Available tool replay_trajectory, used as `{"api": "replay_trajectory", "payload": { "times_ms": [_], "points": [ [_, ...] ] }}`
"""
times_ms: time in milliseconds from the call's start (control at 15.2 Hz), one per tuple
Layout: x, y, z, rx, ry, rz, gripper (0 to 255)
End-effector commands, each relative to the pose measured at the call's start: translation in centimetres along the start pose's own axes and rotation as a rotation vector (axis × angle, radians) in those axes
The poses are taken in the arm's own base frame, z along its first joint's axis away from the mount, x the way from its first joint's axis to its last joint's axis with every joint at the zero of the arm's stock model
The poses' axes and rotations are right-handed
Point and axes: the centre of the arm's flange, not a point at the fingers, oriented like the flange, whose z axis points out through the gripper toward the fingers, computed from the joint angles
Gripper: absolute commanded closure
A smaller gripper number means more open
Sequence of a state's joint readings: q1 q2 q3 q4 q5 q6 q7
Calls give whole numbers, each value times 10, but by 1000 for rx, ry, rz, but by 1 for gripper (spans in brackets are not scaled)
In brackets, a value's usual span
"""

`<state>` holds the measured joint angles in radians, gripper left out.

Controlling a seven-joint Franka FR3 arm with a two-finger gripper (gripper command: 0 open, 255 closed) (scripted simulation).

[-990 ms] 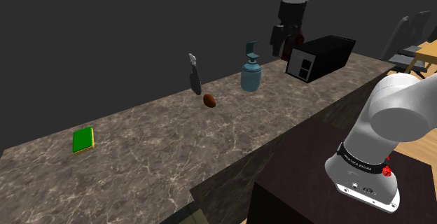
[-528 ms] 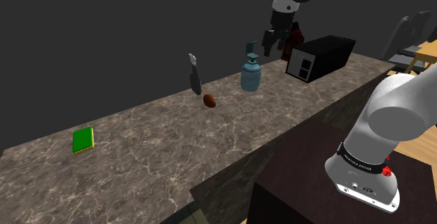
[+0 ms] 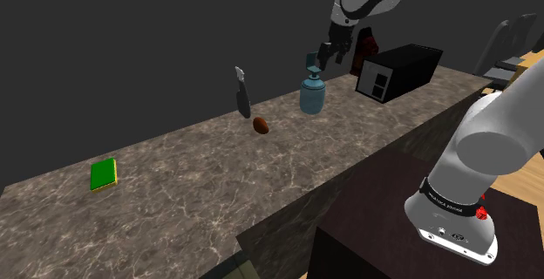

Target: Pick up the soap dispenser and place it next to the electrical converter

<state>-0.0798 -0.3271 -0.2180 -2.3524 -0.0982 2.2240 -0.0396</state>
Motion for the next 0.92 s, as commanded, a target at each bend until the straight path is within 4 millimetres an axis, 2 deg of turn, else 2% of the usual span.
{"api": "replay_trajectory", "payload": {
  "times_ms": [0,528,858],
  "points": [
    [15,16,14,0,22,14,0],
    [76,76,60,3,102,68,0],
    [82,79,84,3,107,71,0]
  ]
}}
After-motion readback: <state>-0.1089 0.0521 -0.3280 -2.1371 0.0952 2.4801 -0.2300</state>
